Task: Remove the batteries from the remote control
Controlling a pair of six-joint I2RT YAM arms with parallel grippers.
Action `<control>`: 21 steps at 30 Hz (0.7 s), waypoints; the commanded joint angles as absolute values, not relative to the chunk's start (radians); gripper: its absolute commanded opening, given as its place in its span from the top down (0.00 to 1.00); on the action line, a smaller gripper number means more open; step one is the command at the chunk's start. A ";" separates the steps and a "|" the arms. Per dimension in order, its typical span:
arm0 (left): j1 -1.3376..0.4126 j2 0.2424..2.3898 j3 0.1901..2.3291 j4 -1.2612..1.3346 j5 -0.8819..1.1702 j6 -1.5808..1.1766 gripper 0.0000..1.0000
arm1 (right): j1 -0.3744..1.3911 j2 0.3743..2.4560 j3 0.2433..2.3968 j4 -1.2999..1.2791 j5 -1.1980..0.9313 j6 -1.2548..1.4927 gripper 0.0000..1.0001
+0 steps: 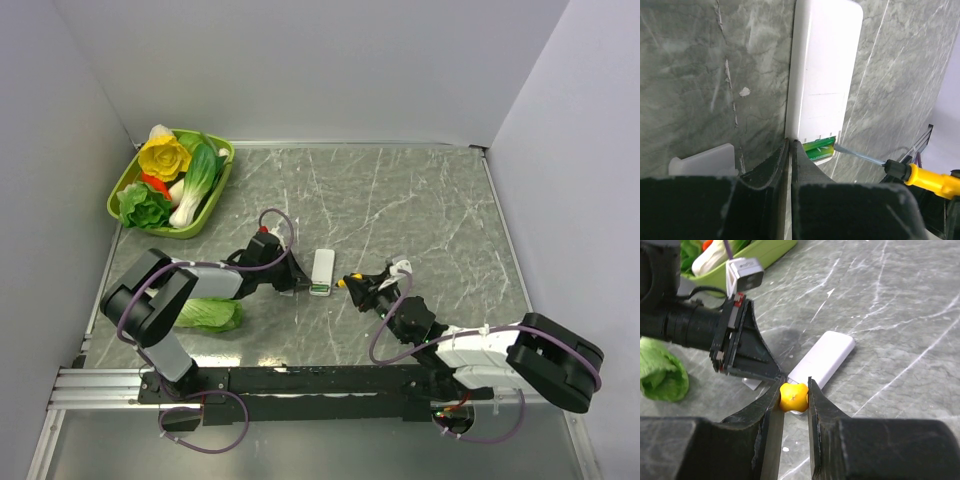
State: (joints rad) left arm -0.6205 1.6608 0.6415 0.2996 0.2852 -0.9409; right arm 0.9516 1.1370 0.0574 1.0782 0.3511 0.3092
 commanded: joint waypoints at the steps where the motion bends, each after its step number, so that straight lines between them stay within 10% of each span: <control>1: -0.652 1.707 0.604 0.204 0.270 -0.946 0.91 | 0.959 1.098 -0.094 1.060 0.407 0.408 1.00; 21: -0.666 1.704 0.571 0.223 0.252 -0.966 0.92 | 0.959 1.667 -0.149 1.640 0.344 0.557 1.00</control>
